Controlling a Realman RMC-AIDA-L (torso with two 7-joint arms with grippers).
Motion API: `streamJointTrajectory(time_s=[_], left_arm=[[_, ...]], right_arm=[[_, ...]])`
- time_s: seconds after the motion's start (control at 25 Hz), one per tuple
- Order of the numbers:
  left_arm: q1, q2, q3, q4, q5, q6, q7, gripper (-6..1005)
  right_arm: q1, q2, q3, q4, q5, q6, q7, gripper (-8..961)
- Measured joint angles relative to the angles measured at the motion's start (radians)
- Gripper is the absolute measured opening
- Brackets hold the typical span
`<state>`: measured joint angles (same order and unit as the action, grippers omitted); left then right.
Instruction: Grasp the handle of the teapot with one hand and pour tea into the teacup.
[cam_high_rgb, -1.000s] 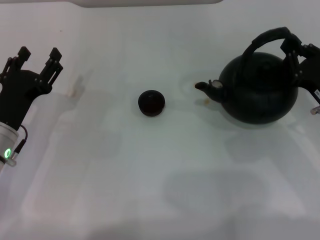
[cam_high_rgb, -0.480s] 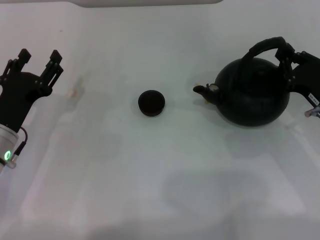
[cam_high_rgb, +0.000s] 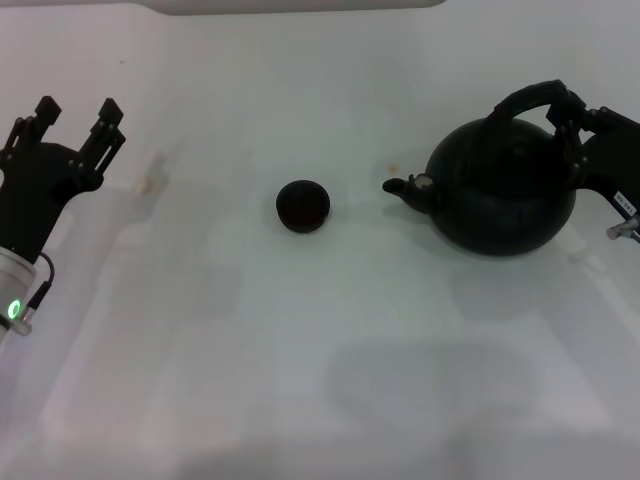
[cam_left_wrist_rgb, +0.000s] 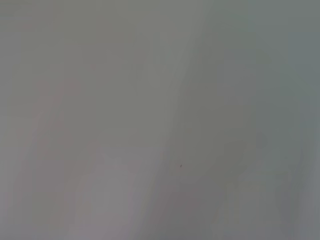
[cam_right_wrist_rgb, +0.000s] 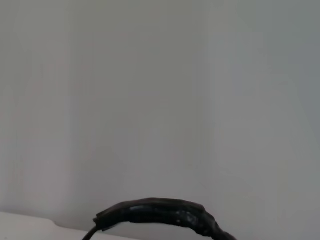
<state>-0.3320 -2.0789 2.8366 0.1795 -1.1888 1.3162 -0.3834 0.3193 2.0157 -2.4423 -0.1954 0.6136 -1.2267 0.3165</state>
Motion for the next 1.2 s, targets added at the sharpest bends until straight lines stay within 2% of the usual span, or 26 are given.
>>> streamJointTrajectory(time_s=[0.48,0.64,0.84,1.08,1.2], left_arm=[[-0.001,0.000,-0.004,0.000,0.000,0.000,0.000,805],[0.001,0.000,-0.003,0.000,0.000,0.000,0.000,805],[-0.001,0.001,-0.003,-0.001,-0.002,0.001,0.004,805],[-0.008,-0.001,-0.003,-0.004,-0.008,0.010,0.006,805],[-0.009,-0.002,-0.004,-0.002,-0.008,0.011,0.007,805]], right_arm=[[0.000,-0.001,0.009,0.000,0.000,0.003,0.084,291],[-0.015,-0.001,0.006,0.003,0.000,-0.040,0.115,528],[-0.078,-0.003,-0.001,0.017,-0.007,-0.166,0.148,739],[-0.132,0.004,0.019,0.043,-0.003,-0.225,0.102,878],[-0.159,0.010,0.024,0.029,0.006,-0.238,0.005,877]])
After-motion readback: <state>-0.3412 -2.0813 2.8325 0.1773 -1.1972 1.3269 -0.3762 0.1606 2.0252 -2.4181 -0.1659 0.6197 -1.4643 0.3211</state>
